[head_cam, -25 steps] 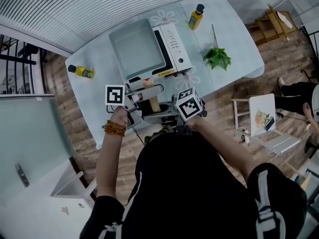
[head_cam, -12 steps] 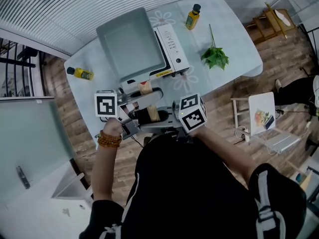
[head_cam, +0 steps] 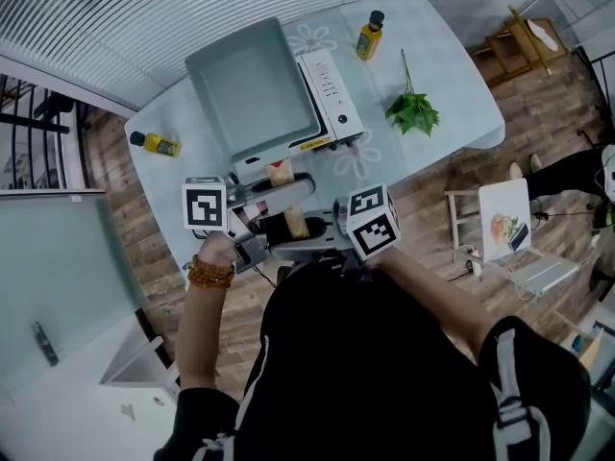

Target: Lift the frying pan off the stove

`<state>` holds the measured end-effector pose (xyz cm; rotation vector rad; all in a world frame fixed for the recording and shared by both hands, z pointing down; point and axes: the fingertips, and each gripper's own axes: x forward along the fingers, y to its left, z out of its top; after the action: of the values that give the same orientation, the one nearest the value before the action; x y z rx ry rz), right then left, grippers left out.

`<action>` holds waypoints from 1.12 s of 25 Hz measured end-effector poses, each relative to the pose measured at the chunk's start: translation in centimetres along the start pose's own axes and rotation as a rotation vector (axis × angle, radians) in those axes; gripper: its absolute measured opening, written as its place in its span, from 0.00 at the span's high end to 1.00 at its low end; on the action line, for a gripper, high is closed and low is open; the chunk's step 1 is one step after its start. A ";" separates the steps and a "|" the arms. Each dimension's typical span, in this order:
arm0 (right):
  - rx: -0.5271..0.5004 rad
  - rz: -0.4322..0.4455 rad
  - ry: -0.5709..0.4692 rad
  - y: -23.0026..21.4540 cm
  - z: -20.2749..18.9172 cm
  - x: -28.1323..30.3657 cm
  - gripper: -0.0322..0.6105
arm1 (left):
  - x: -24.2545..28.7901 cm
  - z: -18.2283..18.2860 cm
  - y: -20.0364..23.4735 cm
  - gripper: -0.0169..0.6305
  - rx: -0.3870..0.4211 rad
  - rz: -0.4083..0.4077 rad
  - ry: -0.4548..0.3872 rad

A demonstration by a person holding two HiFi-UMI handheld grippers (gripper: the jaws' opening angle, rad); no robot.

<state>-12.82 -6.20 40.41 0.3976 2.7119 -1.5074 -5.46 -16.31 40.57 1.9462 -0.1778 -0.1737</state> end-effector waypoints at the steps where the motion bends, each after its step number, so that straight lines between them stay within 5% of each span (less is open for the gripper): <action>1: -0.003 0.000 -0.002 0.1 0.0 0.0 0.85 | 0.0 0.0 -0.1 0.76 0.002 -0.001 0.001; 28: -0.044 0.019 -0.035 1.2 0.5 0.0 0.84 | 0.3 0.1 -1.3 0.76 0.033 -0.006 0.023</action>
<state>-12.61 -6.04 39.13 0.3914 2.7017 -1.4330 -5.15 -16.03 39.33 1.9804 -0.1610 -0.1534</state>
